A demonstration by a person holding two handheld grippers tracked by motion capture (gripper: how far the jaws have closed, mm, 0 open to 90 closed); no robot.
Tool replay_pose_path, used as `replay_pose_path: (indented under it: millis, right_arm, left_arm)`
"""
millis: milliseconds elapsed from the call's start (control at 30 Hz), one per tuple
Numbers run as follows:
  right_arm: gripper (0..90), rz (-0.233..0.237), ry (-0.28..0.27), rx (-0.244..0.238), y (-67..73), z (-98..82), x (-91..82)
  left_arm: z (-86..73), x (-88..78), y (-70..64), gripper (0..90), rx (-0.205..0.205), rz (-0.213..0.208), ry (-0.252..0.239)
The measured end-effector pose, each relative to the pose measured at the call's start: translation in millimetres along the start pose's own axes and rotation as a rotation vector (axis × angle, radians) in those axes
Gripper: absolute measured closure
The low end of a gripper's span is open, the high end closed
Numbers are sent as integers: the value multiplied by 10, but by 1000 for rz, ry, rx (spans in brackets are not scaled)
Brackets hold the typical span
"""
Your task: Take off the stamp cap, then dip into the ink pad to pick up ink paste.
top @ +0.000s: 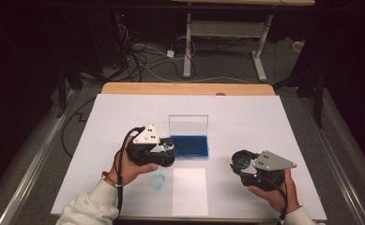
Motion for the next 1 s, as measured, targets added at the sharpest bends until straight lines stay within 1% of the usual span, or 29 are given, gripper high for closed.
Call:
replay_pose_path:
  millis: [67,233,467,533,633,767,833,867,900,933,1000]
  right_arm:
    - [392,-7,5,6,-21,-37,-10]
    - [392,-18,10,16,-47,-77,-35]
    - [391,-16,22,-1,-39,-79,-24]
    - [391,-25,30,-3,-31,-85,-24]
    - [391,-21,35,-9,-29,-110,-34]
    - [391,-25,32,9,-56,-120,-38]
    - [391,-26,31,8,-66,-121,-30]
    - [391,-25,32,7,-67,-125,-27]
    - [391,-23,34,11,-65,-130,-24]
    - [391,-24,39,13,-61,-133,-23]
    - [391,-21,43,11,-53,-137,-21]
  left_arm:
    - [5,-9,15,551,-6,-14,-6]
    - [13,-27,31,552,-6,-14,-10]
    - [6,-18,15,551,-1,-6,-5]
    - [18,9,-1,551,7,-5,1]
    - [54,64,-18,551,10,-20,-1]
    - [108,134,-9,551,19,-33,5]
    - [147,144,1,552,25,-30,4]
    - [174,140,11,551,29,-37,-4]
    - [203,135,24,551,23,-46,-14]
    - [236,133,41,552,20,-45,-21]
    - [305,131,71,552,30,-44,-26]
Point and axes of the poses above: each handheld gripper's, and its own axes: x roughly forward along the jaws, z roughly out of its top, y roughly to its left, the point moved 3 cm from there along x, roughly forward along the jaws, and after that the axes turned 14 degrees about -x, right-handed, at the moved point
